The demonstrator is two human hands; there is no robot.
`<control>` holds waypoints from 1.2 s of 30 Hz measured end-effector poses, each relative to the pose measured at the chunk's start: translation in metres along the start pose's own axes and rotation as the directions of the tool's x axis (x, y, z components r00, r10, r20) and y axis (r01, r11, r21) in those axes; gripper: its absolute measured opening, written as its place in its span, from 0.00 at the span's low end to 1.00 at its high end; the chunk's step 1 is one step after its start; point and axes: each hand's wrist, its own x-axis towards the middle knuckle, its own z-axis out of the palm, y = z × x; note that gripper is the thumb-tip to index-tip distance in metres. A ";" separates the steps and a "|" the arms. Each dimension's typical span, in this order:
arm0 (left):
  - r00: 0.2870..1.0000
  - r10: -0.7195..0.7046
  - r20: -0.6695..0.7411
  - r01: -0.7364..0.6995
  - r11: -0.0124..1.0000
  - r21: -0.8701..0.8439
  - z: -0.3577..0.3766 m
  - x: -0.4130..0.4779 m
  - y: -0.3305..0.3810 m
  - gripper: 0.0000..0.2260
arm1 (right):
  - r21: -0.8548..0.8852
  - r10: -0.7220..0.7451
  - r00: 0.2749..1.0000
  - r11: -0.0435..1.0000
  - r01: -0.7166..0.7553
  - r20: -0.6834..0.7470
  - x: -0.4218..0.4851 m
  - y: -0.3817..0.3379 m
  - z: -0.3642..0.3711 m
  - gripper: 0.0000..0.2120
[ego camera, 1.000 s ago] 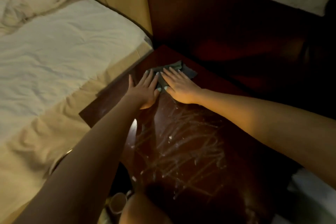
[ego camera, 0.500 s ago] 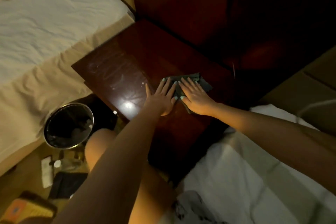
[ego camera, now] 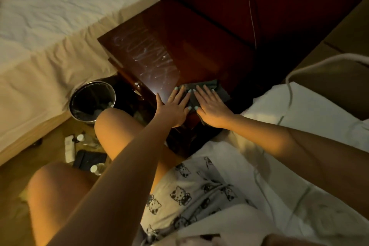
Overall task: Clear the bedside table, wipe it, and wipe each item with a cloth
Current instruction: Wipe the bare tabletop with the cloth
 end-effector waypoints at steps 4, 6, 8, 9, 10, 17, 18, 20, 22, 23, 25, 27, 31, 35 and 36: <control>0.999 -0.035 -0.036 0.032 0.997 -0.065 0.015 -0.015 0.001 0.25 | -0.055 -0.029 1.000 0.998 0.030 0.004 -0.006 -0.008 0.005 0.29; 0.998 -0.041 -0.054 0.036 0.996 -0.080 0.018 -0.017 0.000 0.25 | -0.062 -0.036 0.999 0.997 0.035 -0.010 -0.006 -0.008 0.006 0.29; 0.997 -0.041 -0.070 0.035 0.995 -0.094 0.019 -0.016 -0.002 0.25 | -0.082 -0.048 0.999 0.996 0.047 -0.013 -0.005 -0.007 0.006 0.29; 0.997 -0.041 -0.072 0.034 0.995 -0.098 0.019 -0.016 -0.004 0.25 | -0.092 -0.056 0.998 0.994 0.055 -0.003 -0.003 -0.007 0.005 0.29; 0.997 -0.044 -0.071 0.037 0.994 -0.099 0.018 -0.014 -0.007 0.25 | -0.101 -0.064 0.998 0.993 0.065 0.011 0.000 -0.008 0.004 0.29; 0.986 -0.156 -0.061 0.146 0.980 -0.137 -0.013 0.025 -0.066 0.26 | -0.111 -0.152 0.987 0.981 0.156 0.046 0.089 -0.024 -0.029 0.29; 0.984 -0.169 -0.061 0.159 0.978 -0.137 -0.019 0.034 -0.076 0.26 | -0.109 -0.166 0.985 0.979 0.170 0.049 0.105 -0.025 -0.034 0.28; 0.980 -0.186 -0.066 0.175 0.974 -0.141 -0.034 0.055 -0.095 0.26 | -0.098 -0.176 0.983 0.979 0.181 0.053 0.139 -0.025 -0.046 0.28; 0.976 -0.210 -0.058 0.199 0.968 -0.155 -0.051 0.079 -0.111 0.27 | -0.088 -0.183 0.982 0.979 0.186 0.042 0.173 -0.025 -0.057 0.28; 0.973 -0.225 -0.048 0.215 0.964 -0.159 -0.060 0.091 -0.119 0.27 | -0.086 -0.187 0.982 0.978 0.189 0.033 0.191 -0.025 -0.063 0.28; 0.968 -0.251 -0.016 0.246 0.958 -0.147 -0.078 0.116 -0.137 0.27 | -0.075 -0.199 0.980 0.977 0.200 0.025 0.227 -0.025 -0.076 0.28; 0.964 -0.266 -0.002 0.263 0.957 -0.119 -0.096 0.139 -0.158 0.27 | -0.083 -0.222 0.975 0.971 0.223 0.018 0.262 -0.024 -0.088 0.28; 0.957 -0.291 -0.004 0.289 0.951 -0.108 -0.124 0.179 -0.199 0.27 | -0.109 -0.264 0.965 0.959 0.262 0.000 0.324 -0.025 -0.109 0.28; 0.950 -0.311 -0.018 0.307 0.945 -0.111 -0.143 0.211 -0.231 0.27 | -0.134 -0.327 0.945 0.935 0.328 0.025 0.377 -0.025 -0.131 0.28; 0.948 -0.316 -0.025 0.312 0.944 -0.106 -0.146 0.218 -0.238 0.27 | -0.140 -0.344 0.938 0.928 0.346 0.036 0.389 -0.024 -0.135 0.29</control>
